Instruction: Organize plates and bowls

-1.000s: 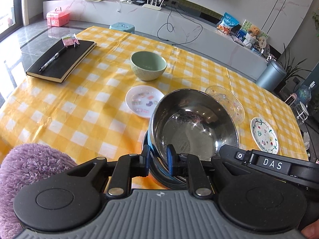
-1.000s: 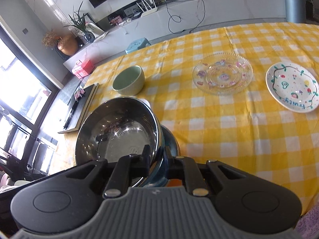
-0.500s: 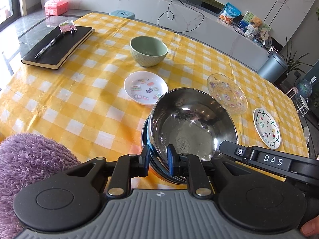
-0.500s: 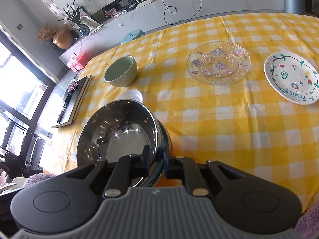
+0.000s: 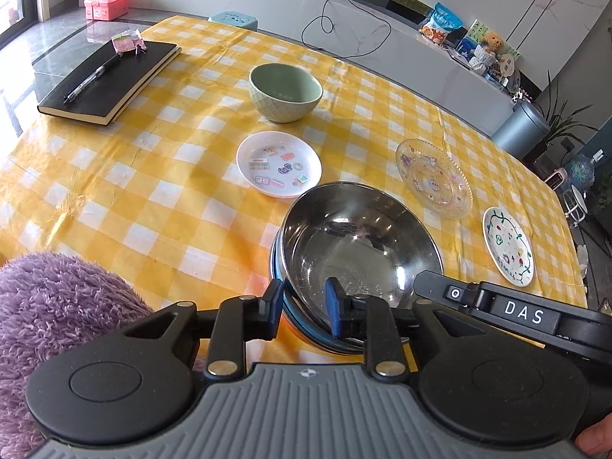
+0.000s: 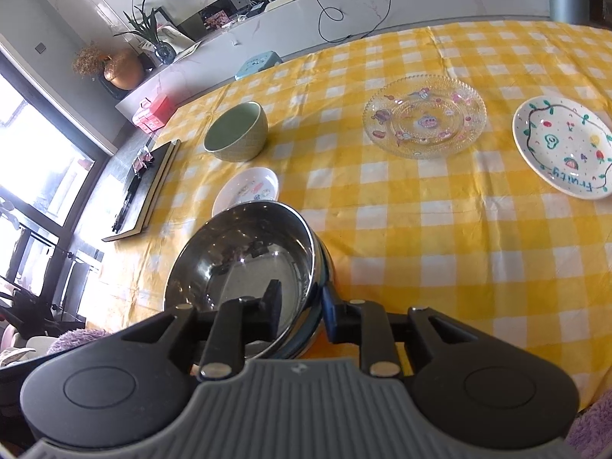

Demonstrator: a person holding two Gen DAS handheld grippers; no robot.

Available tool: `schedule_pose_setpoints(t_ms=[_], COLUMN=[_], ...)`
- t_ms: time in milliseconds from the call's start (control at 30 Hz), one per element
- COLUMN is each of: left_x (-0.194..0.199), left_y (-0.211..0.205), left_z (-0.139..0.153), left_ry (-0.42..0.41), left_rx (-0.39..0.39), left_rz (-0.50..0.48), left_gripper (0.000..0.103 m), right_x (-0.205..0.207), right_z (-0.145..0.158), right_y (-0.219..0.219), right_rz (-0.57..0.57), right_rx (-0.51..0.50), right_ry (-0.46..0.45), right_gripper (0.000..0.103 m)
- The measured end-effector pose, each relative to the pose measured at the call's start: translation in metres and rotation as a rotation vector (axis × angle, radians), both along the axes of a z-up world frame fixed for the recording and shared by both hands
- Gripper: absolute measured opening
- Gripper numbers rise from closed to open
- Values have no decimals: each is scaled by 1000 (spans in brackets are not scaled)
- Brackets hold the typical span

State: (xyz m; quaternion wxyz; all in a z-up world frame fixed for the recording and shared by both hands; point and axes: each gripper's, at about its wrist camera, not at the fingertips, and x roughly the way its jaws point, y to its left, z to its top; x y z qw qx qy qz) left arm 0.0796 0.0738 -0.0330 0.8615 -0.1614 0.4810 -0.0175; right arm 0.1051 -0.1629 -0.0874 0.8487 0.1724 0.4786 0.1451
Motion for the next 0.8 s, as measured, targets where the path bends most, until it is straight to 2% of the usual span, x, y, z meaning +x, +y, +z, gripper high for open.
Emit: schedule_pose_setpoints(t_ms=[67,133,167,300,433,533,667,800], left_x=[-1,-1,-1,0,8,17,33,50], left_y=[1,2,1,2,9,10,10,8], left_z=[2,5,8,16,23,29,35,36], left_ry=[-13,-29,-38,-75,-103,-120,-144,-135], left_rx=[-8,-13,-7,23,24,55,97,127], left_rz=[2,-4,-7,-3,3,-3,-36,-95], left_gripper=[37,46,47,50,52,52,53,54], right_x=[-1,-1,-2,-3,0,5,17,32], right_z=[1,3,4,8,10,12,18,24], right_y=[0,-1,-1,-3,-5,-6,-4,4], right_rz=[1,-3,-7,-16,-33,-47,-50,-32], right_rx=[2,-1,-8,-16,-36,-43,-56,-94], right_ry=[-10,-24,-34,-69,-90,-99,-108,-118], right_gripper=[31,33,34,41,43,45,53,55])
